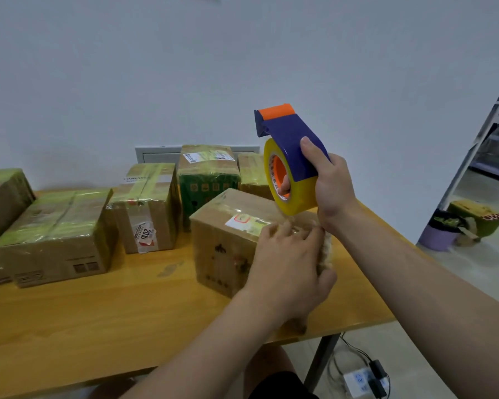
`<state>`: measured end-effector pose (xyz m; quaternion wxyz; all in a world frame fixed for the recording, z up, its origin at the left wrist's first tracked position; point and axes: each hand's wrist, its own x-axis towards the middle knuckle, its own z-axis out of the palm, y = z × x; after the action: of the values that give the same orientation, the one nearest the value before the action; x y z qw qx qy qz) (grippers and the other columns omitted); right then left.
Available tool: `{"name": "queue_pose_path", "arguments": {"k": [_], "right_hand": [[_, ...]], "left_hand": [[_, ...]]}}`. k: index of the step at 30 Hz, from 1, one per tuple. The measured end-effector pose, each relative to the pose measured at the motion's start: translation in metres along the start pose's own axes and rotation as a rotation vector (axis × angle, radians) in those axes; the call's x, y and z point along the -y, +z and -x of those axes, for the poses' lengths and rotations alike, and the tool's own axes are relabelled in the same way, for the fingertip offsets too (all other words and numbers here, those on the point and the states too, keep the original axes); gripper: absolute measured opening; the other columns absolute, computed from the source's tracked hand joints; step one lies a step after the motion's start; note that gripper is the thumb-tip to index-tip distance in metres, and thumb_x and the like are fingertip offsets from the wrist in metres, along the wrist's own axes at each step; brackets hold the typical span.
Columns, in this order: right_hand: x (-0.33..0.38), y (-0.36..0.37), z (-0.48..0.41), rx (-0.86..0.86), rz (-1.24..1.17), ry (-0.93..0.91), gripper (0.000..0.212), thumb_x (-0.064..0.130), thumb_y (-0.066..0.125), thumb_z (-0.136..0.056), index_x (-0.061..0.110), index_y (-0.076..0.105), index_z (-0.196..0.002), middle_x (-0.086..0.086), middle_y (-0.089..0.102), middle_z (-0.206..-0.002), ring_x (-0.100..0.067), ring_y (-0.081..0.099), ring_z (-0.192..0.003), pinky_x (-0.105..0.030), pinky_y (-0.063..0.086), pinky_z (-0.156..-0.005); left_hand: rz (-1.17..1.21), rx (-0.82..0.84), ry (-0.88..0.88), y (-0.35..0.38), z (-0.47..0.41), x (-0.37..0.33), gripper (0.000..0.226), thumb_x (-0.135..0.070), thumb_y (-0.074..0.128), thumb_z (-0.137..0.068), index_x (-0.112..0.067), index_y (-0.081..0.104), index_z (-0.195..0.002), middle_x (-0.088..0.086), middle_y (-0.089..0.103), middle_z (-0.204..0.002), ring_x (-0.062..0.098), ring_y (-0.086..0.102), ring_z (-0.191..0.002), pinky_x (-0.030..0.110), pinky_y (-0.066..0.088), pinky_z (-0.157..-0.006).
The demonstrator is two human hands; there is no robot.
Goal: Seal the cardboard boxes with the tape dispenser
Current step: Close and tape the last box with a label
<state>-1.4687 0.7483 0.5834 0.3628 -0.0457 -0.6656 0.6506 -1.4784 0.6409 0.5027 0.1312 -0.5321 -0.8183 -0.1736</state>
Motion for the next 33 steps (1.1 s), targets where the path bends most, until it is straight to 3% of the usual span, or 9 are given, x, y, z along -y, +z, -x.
{"name": "queue_pose_path", "arguments": {"k": [6,9,12,15,18,22,26,29,33], "right_hand": [[-0.009,-0.003,-0.003,0.06,-0.012,-0.014,0.036,0.042,0.055,-0.102,0.031,0.082,-0.08,0.0,0.076,-0.073,-0.013,0.071,-0.063,-0.022,0.056,-0.055],[-0.014,-0.007,-0.006,0.093,-0.023,0.029,0.034,0.046,0.056,-0.099,0.028,0.082,-0.087,-0.005,0.077,-0.083,-0.017,0.073,-0.072,-0.025,0.058,-0.061],[-0.014,-0.014,-0.012,0.148,0.007,0.104,0.032,0.048,0.058,-0.094,0.027,0.081,-0.098,-0.006,0.077,-0.091,-0.017,0.073,-0.077,-0.028,0.058,-0.065],[-0.01,-0.019,-0.019,0.225,-0.012,0.179,0.035,0.045,0.06,-0.094,0.016,0.076,-0.107,-0.008,0.074,-0.083,-0.018,0.068,-0.062,-0.03,0.055,-0.06],[-0.003,-0.02,-0.025,0.317,0.026,0.222,0.045,0.042,0.058,-0.096,0.004,0.07,-0.117,-0.011,0.07,-0.076,-0.021,0.064,-0.057,-0.031,0.055,-0.056],[0.009,-0.026,-0.029,0.468,0.157,0.239,0.047,0.045,0.058,-0.09,0.005,0.069,-0.111,-0.002,0.073,-0.073,-0.015,0.068,-0.059,-0.027,0.055,-0.055],[0.024,-0.044,-0.036,0.562,0.168,0.333,0.043,0.046,0.062,-0.087,0.006,0.075,-0.092,-0.012,0.065,-0.058,-0.022,0.063,-0.049,-0.03,0.054,-0.053],[0.036,-0.055,-0.041,0.665,0.195,0.39,0.051,0.054,0.076,-0.076,0.005,0.077,-0.09,-0.014,0.064,-0.056,-0.024,0.061,-0.047,-0.031,0.054,-0.054],[0.042,-0.058,-0.04,0.722,0.234,0.403,0.056,0.061,0.078,-0.073,0.01,0.078,-0.096,-0.011,0.069,-0.064,-0.022,0.065,-0.052,-0.031,0.056,-0.056]], "left_hand": [[0.254,0.148,0.224,-0.02,0.008,0.059,0.064,-0.03,0.04,-0.092,-0.042,0.042,-0.155,-0.022,0.042,-0.16,-0.003,0.023,-0.151,0.036,0.002,-0.125],[0.392,0.119,0.171,-0.027,0.02,0.086,0.067,-0.018,0.044,-0.086,-0.045,0.054,-0.146,-0.029,0.048,-0.153,-0.012,0.023,-0.149,0.035,0.002,-0.128],[0.548,0.017,0.065,-0.032,0.036,0.11,0.061,-0.01,0.053,-0.082,-0.041,0.069,-0.132,-0.028,0.06,-0.141,-0.009,0.035,-0.145,0.044,0.012,-0.129],[0.653,-0.025,0.06,-0.032,0.046,0.119,0.036,-0.034,0.063,-0.093,-0.039,0.072,-0.128,-0.027,0.06,-0.142,-0.002,0.035,-0.148,0.05,0.017,-0.126],[0.799,-0.105,-0.045,-0.025,0.047,0.121,0.032,-0.05,0.064,-0.097,-0.04,0.074,-0.126,-0.027,0.053,-0.149,-0.003,0.03,-0.15,0.054,0.032,-0.121],[0.884,-0.031,-0.128,-0.011,0.051,0.131,0.048,-0.045,0.063,-0.098,-0.05,0.055,-0.145,-0.032,0.024,-0.164,-0.005,0.019,-0.153,0.052,0.038,-0.12],[0.711,-0.018,-0.04,-0.006,0.057,0.14,0.054,-0.06,0.038,-0.106,-0.055,0.024,-0.159,-0.032,0.007,-0.168,-0.005,0.009,-0.155,0.036,0.025,-0.121],[0.587,-0.042,-0.003,-0.011,0.058,0.145,0.053,-0.056,0.029,-0.109,-0.049,0.023,-0.161,-0.032,0.01,-0.168,-0.006,0.009,-0.155,0.025,0.019,-0.118],[0.761,-0.227,-0.082,-0.012,0.059,0.139,0.046,-0.043,0.041,-0.108,-0.033,0.052,-0.151,-0.022,0.045,-0.158,-0.001,0.036,-0.148,0.021,0.041,-0.114]]}}
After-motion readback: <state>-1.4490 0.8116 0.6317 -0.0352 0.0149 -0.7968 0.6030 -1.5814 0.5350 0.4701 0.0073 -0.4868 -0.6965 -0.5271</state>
